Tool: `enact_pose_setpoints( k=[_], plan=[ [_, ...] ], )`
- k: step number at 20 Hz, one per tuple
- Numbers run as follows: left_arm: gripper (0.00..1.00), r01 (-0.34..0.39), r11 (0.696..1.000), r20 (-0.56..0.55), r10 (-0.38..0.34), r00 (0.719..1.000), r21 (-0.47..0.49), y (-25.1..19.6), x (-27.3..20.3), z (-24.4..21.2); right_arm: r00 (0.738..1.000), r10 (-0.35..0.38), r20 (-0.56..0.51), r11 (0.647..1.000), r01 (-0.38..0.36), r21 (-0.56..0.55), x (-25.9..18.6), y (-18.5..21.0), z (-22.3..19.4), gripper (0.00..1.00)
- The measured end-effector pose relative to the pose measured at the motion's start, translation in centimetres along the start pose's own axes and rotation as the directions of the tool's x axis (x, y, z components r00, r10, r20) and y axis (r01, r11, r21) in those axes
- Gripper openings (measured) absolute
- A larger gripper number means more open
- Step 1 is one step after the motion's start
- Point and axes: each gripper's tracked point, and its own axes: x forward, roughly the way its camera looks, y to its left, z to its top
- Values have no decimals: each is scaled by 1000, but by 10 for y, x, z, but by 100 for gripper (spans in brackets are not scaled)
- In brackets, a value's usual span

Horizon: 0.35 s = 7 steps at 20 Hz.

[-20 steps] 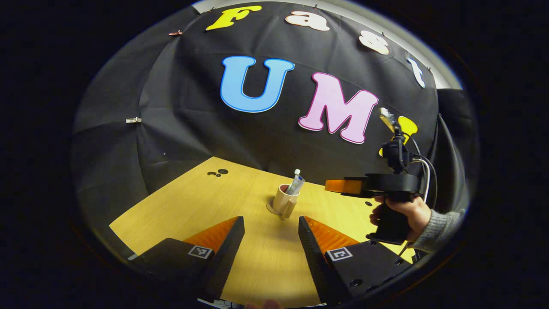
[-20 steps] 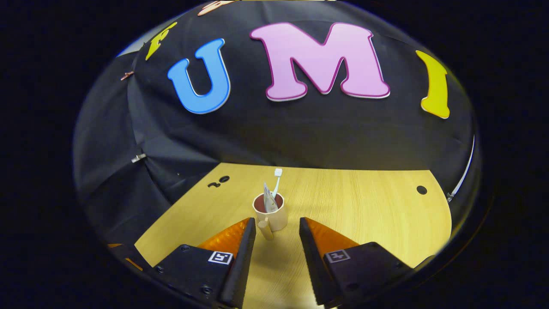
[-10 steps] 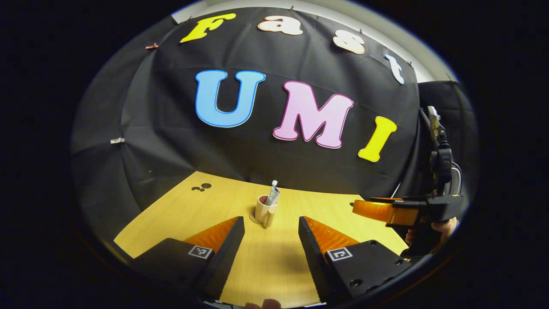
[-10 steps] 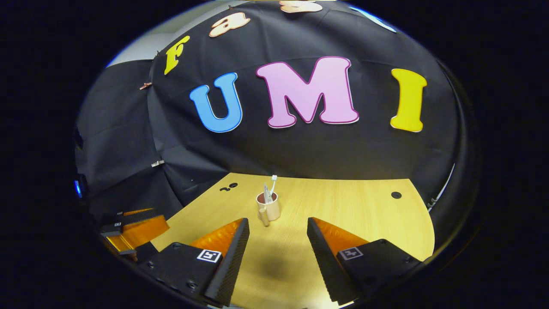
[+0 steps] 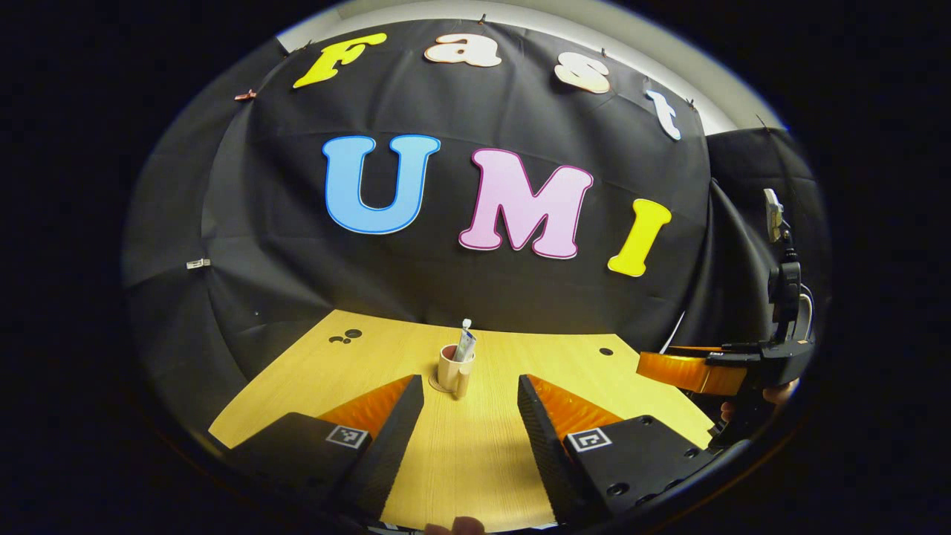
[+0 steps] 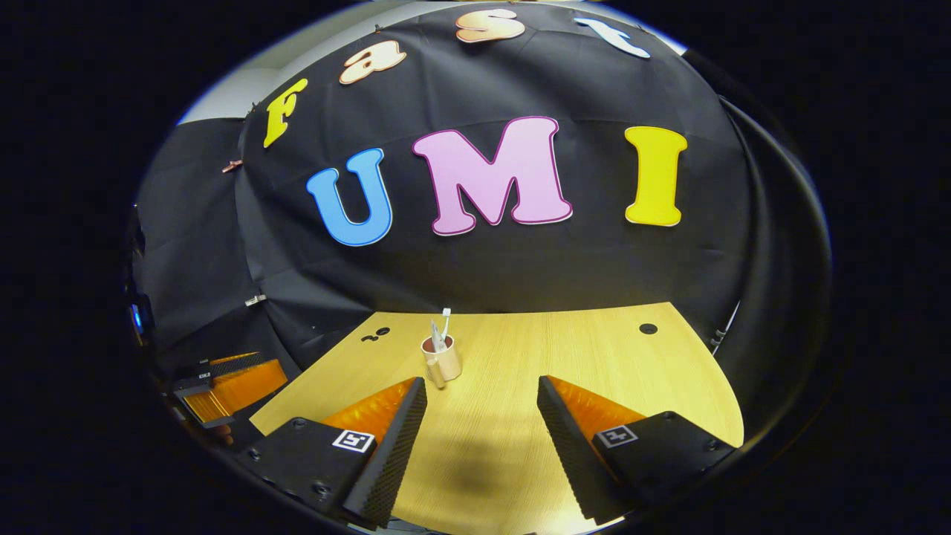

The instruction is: Put the toothbrush and toothpaste on the desktop into the cup, then pick up the cup and place it on the coaster on the desktop.

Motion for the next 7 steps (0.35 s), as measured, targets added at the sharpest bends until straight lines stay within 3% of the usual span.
enact_pose_setpoints(
  k=[7],
  plan=[
    [83,-9,1000,7,9,1000,20,2,-7,-2,1000,5,-14,1000,-6,-3,-5,5,-7,93]
  ],
)
